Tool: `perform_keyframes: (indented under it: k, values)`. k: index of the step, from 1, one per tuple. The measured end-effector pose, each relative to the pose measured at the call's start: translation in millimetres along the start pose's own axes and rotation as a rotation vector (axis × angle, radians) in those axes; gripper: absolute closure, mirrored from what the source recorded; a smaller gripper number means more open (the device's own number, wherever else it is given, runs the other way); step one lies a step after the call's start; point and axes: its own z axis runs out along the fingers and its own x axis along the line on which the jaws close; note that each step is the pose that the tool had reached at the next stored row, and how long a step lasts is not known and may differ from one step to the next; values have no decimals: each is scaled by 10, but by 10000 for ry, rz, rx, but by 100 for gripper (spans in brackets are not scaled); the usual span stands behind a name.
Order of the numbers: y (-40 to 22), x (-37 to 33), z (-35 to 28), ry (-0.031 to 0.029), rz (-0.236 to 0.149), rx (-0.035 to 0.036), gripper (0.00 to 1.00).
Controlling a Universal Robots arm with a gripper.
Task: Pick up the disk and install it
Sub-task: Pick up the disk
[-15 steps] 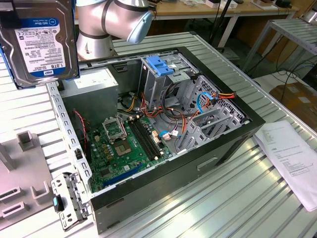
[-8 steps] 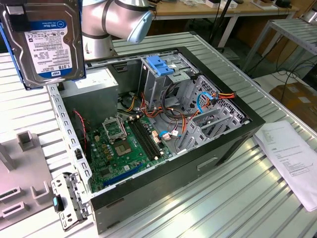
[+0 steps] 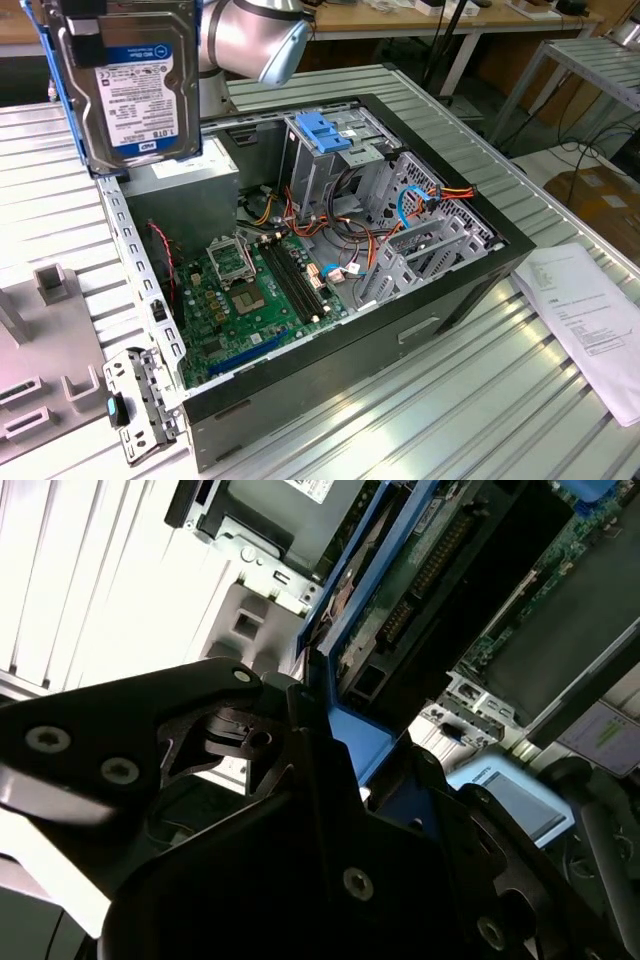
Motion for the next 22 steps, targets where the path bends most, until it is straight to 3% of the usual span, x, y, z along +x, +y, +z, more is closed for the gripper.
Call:
perform_keyframes:
  k: [2, 3, 7, 11, 17, 22]
  values:
    - [-65, 0, 10, 0, 0, 7, 63]
    - [-144, 1, 22, 1, 0, 14, 63]
    - [-322, 5, 52, 1, 0, 29, 63]
    - [-418, 27, 75, 2, 1, 42, 63]
    - [-443, 201, 105, 1, 2, 74, 63]
    - [-480, 257, 126, 1, 3, 90, 63]
